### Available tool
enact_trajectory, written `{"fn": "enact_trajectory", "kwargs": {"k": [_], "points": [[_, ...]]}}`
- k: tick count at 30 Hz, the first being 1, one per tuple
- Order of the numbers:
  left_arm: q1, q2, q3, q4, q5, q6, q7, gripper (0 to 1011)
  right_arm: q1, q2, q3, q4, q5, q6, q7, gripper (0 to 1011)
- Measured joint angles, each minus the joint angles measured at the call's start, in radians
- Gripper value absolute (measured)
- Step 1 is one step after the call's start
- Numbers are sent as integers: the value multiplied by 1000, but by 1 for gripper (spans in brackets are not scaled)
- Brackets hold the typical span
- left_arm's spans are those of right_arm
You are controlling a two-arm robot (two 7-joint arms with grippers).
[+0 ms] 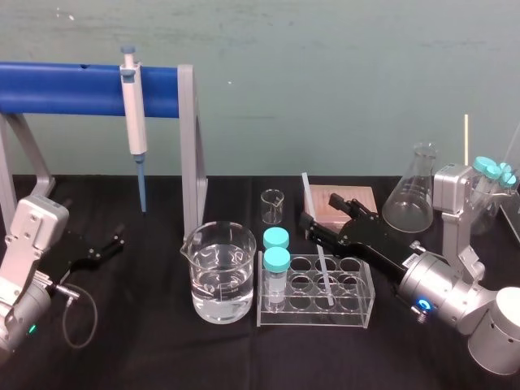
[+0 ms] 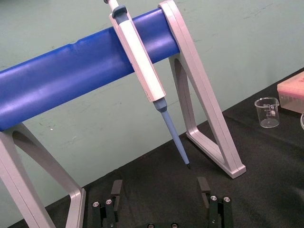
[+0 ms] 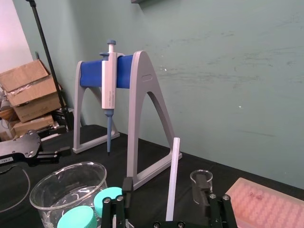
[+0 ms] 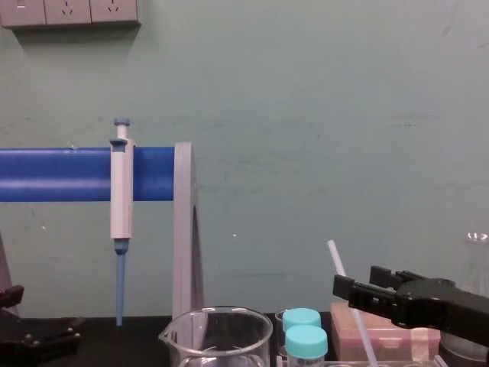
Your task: Pick up the stirring rod with one hand, then place it down.
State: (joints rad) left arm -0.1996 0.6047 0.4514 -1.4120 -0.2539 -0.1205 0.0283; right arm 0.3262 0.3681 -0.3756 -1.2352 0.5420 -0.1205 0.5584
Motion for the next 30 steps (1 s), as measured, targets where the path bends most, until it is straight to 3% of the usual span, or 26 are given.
{"fn": "enact_trajectory", "kwargs": {"k": [8,11,20,24,30], "points": [[0,0,0,0,0,0,0,1000,-1,3,6,-13,-4,1,-12,1003],[0,0,0,0,0,0,0,1000,-6,8,17,-36,-14,5,-38,1000],[0,0,0,0,0,0,0,1000,-82,31,115,-168,-114,-11,-250,1000],[0,0,0,0,0,0,0,1000,-115,30,140,-188,-164,3,-330,1000],[0,0,0,0,0,0,0,1000,-134,16,156,-170,-196,44,-375,1000]]}}
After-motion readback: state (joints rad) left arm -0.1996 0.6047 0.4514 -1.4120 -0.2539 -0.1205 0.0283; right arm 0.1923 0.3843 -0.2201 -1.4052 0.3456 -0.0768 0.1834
